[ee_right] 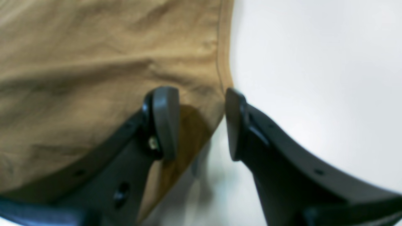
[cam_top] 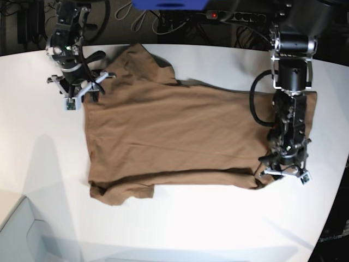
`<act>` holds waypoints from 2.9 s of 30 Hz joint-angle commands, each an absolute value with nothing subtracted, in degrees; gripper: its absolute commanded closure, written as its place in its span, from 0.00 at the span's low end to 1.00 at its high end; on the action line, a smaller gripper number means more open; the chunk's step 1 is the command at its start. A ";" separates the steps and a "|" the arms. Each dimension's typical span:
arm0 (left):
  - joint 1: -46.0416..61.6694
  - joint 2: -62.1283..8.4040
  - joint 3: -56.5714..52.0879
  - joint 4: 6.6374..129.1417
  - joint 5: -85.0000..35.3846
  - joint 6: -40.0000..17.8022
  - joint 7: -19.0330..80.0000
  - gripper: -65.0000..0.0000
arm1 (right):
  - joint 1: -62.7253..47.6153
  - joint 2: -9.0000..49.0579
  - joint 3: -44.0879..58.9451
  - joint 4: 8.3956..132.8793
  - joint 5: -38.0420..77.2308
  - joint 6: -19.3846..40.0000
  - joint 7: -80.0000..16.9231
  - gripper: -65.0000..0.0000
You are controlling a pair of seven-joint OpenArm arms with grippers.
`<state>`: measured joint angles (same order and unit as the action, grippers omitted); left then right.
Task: Layout the t-shirt on the table in an organized manner, then fold the t-shirt properly
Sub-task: 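Hold the hem edge with the left gripper while the right holds the collar, then drag the hem edge outward with the left gripper to flatten the shirt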
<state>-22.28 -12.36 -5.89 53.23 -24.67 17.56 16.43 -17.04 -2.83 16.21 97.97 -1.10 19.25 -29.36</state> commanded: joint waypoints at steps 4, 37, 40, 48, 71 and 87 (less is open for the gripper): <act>-23.78 -12.70 -6.02 53.58 -24.04 17.27 14.99 0.41 | -16.75 -2.59 16.31 99.03 -0.48 19.12 -28.09 0.62; -22.55 -12.35 -5.85 52.44 -24.48 17.27 15.25 0.90 | -14.99 -2.51 16.22 98.86 -0.57 19.12 -28.09 0.61; -20.97 -12.62 -5.58 52.44 -24.48 17.27 15.25 0.74 | -14.99 -2.51 16.22 98.86 -0.57 19.12 -28.09 0.61; -19.91 -12.88 -5.93 52.53 -24.48 17.27 15.16 0.59 | -14.90 -2.51 16.22 98.86 -0.57 19.12 -28.09 0.61; -17.89 -12.44 -5.67 59.21 -24.04 17.27 15.25 0.59 | -14.90 -2.59 16.22 98.86 -0.57 19.12 -28.09 0.61; -23.16 -12.44 -6.11 59.65 -24.57 17.27 15.16 1.00 | -15.25 -2.59 16.22 98.86 -0.57 19.12 -28.09 0.62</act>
<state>-20.78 -11.75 -5.89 58.11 -24.99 17.63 16.93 -15.55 -2.85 16.21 97.93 -1.10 19.27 -29.36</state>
